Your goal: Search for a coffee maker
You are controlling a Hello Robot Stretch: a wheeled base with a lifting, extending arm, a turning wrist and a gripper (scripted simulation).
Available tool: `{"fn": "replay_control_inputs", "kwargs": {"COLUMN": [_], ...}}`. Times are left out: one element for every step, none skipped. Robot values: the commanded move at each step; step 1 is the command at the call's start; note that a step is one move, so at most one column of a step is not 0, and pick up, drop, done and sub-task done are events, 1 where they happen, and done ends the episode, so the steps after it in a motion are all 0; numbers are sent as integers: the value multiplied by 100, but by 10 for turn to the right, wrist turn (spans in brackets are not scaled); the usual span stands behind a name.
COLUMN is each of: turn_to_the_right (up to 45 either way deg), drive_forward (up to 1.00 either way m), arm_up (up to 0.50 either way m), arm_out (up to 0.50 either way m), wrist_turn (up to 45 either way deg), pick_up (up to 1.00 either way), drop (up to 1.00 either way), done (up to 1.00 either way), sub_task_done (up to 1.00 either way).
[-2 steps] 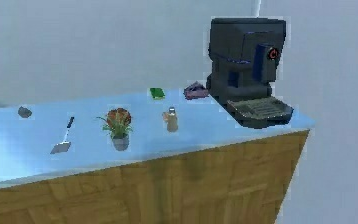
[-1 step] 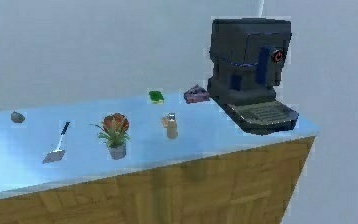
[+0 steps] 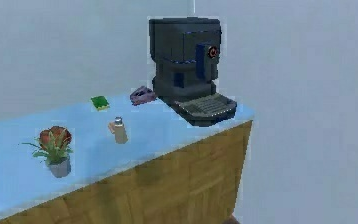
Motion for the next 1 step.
{"fn": "replay_control_inputs", "kwargs": {"turn_to_the_right": [0], "drive_forward": [0], "arm_up": [0], "arm_out": [0], "wrist_turn": [0], "pick_up": [0], "drop": [0], "done": [100], "sub_task_done": [0]}}
